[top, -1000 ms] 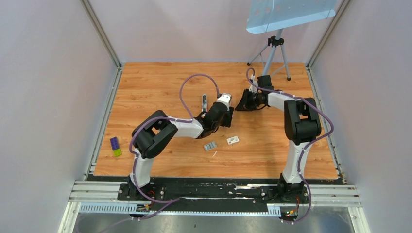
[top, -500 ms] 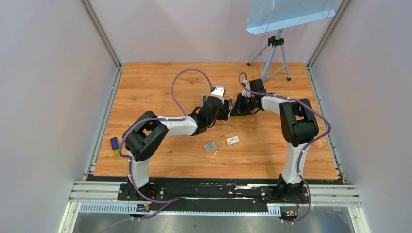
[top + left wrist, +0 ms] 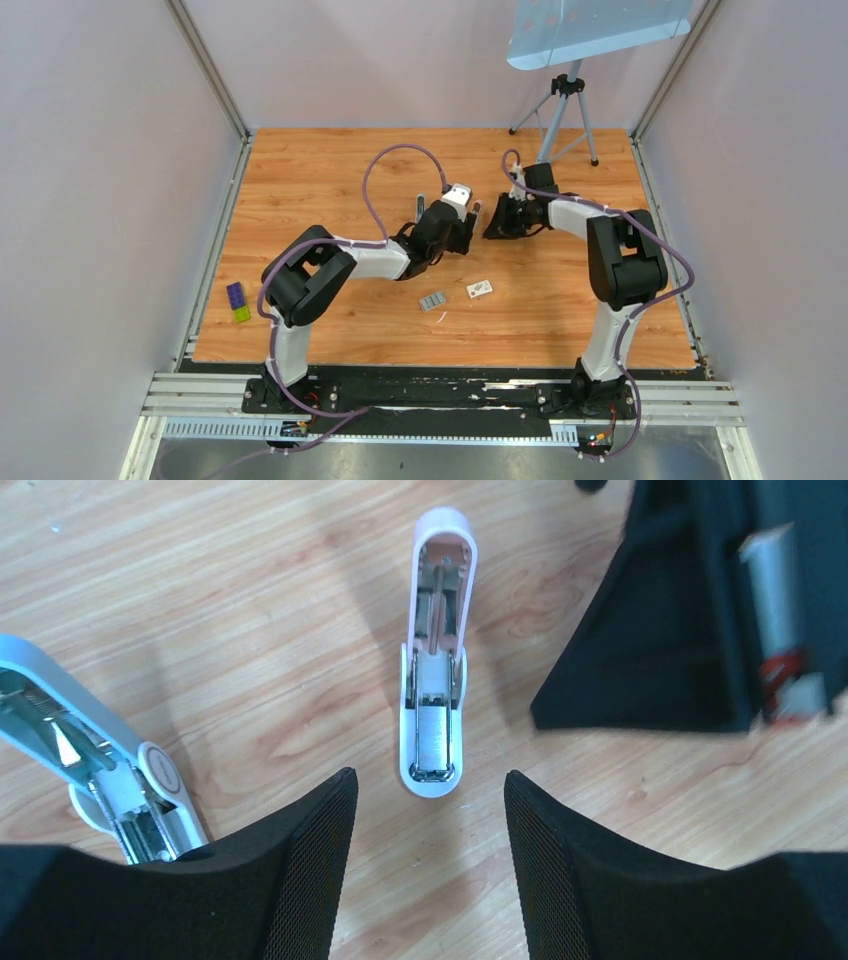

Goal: Load the staples into the stapler

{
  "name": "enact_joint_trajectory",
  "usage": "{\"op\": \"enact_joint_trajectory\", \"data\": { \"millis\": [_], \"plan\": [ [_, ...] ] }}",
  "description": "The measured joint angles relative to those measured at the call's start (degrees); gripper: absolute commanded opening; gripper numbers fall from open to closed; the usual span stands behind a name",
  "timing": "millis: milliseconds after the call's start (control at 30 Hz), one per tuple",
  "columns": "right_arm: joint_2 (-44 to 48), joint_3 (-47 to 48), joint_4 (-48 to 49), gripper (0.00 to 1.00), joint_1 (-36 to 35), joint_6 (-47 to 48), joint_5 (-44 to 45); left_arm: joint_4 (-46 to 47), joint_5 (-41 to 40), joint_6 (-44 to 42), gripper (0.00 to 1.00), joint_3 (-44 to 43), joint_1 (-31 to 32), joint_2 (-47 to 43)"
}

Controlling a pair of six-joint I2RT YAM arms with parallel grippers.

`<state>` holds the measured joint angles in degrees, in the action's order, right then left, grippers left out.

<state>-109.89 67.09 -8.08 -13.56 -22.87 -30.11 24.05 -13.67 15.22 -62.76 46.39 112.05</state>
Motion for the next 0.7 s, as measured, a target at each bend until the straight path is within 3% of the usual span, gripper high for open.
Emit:
{"op": "enact_joint_trajectory", "data": {
  "millis": [333, 700],
  "plan": [
    [0.0, 3.89, 1.18, 0.26, 6.4, -0.11, -1.05, -0.24, 4.63, -1.73, 0.6, -1.92, -1.27, 4.98],
    [-3.34, 10.95, 3.13, 0.27, 6.45, -0.81, -3.67, -3.1, 3.23, -1.7, 0.44, -6.43, -1.27, 8.31]
  ]
}}
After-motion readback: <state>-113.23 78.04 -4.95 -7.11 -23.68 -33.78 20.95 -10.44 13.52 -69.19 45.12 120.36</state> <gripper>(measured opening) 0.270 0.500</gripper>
